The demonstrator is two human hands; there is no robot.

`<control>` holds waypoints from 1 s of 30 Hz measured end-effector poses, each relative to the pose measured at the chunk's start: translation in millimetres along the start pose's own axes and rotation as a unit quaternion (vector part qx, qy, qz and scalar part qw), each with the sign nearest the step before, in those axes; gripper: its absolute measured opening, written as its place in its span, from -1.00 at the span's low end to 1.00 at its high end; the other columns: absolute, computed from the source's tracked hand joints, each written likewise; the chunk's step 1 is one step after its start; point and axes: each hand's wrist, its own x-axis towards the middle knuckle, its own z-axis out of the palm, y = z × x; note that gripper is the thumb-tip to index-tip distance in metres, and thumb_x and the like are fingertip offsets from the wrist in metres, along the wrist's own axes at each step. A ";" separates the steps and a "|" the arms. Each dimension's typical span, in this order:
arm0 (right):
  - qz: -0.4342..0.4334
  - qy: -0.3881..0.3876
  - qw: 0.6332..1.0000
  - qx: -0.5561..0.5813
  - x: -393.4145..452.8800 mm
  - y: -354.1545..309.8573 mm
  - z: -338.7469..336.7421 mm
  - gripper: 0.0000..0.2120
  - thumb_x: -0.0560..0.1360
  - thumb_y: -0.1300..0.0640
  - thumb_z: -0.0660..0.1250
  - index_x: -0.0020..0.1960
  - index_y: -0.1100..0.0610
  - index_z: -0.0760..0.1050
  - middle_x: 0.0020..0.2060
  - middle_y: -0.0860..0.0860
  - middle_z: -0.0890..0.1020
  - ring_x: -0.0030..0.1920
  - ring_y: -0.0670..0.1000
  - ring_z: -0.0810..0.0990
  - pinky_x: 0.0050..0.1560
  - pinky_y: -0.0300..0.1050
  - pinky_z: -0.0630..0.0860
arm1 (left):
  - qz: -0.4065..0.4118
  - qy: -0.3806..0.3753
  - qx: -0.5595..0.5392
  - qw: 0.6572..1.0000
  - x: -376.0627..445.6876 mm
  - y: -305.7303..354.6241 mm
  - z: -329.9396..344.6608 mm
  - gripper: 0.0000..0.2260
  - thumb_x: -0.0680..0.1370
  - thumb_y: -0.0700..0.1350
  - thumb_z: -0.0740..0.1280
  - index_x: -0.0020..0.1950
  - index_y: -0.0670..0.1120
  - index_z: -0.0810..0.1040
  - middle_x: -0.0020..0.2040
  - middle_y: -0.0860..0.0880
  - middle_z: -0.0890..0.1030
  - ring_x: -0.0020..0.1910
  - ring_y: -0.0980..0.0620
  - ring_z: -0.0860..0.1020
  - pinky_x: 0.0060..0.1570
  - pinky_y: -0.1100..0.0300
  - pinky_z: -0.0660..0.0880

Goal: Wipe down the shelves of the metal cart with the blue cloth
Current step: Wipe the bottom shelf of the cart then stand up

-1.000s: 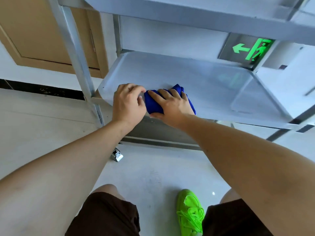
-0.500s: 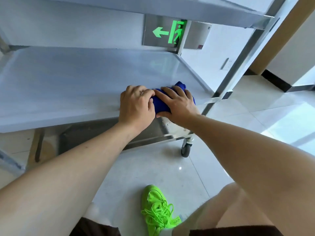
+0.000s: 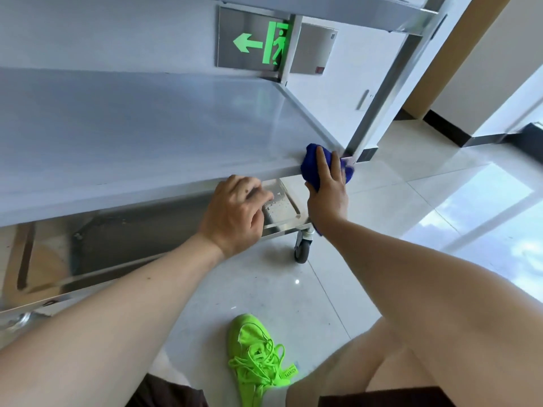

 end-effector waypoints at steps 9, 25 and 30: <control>0.012 -0.156 0.987 -0.027 -58.0 27.1 7.3 -0.42 0.55 0.27 0.29 0.52 -0.08 0.34 0.22 -0.04 0.58 0.07 0.10 0.55 0.00 -0.08 0.43 | -0.183 -0.176 0.004 0.967 -49.1 -17.2 29.7 -0.78 0.42 -0.25 0.31 0.03 -0.15 0.64 0.00 -0.12 0.61 0.02 -0.22 0.49 0.02 -0.04 0.48; -0.088 -0.178 0.979 -0.054 5.5 71.7 73.3 -0.49 0.56 -0.10 0.34 0.47 -0.06 0.36 0.27 0.00 0.56 0.22 0.17 0.50 0.07 0.00 0.46 | -0.302 -0.226 0.114 0.919 -56.2 -36.8 91.5 -0.77 0.50 -0.10 0.24 0.09 -0.07 0.60 0.08 -0.06 0.58 0.11 -0.14 0.45 0.04 0.01 0.42; -0.090 -0.298 0.936 -0.165 -1.0 99.3 144.9 -0.29 0.47 -0.51 -0.14 0.52 -0.27 0.22 0.56 -0.02 0.26 0.52 0.16 0.17 0.48 0.21 0.12 | -0.322 -0.178 0.164 0.915 -66.3 -54.2 133.6 -0.74 0.55 0.06 0.25 0.02 -0.08 0.60 0.02 -0.07 0.59 0.05 -0.17 0.47 -0.05 0.00 0.39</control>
